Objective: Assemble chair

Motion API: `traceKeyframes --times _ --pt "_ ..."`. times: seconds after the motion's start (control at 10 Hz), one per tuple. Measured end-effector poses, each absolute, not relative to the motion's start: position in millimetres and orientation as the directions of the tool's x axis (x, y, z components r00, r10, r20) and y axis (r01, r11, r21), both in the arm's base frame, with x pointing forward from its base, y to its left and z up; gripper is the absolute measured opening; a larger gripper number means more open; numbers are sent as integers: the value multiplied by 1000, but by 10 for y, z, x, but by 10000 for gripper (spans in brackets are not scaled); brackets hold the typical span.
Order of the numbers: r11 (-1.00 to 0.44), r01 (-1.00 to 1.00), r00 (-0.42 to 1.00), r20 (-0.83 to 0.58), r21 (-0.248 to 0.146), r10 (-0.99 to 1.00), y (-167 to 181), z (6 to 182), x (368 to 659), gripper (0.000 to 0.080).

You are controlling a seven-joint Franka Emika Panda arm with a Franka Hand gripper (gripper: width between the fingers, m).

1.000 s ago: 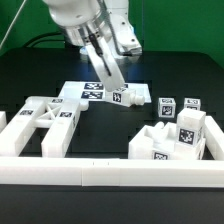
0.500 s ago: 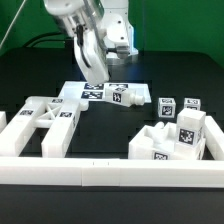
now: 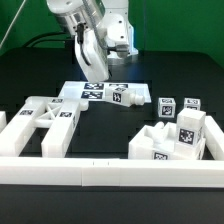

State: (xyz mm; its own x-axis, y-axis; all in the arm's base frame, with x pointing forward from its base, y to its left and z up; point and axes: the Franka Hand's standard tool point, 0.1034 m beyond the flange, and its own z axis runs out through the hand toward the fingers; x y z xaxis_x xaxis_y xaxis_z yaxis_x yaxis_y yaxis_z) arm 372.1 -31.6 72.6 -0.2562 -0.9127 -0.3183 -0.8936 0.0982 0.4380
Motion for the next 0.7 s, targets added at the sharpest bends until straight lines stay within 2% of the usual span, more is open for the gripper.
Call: traceKeyframes --times 0.2,0.7 --pt "205 -887 -344 -297 414 -891 -366 661 3633 649" --pt "183 -894 -336 -339 410 -879 -385 632 3614 649"
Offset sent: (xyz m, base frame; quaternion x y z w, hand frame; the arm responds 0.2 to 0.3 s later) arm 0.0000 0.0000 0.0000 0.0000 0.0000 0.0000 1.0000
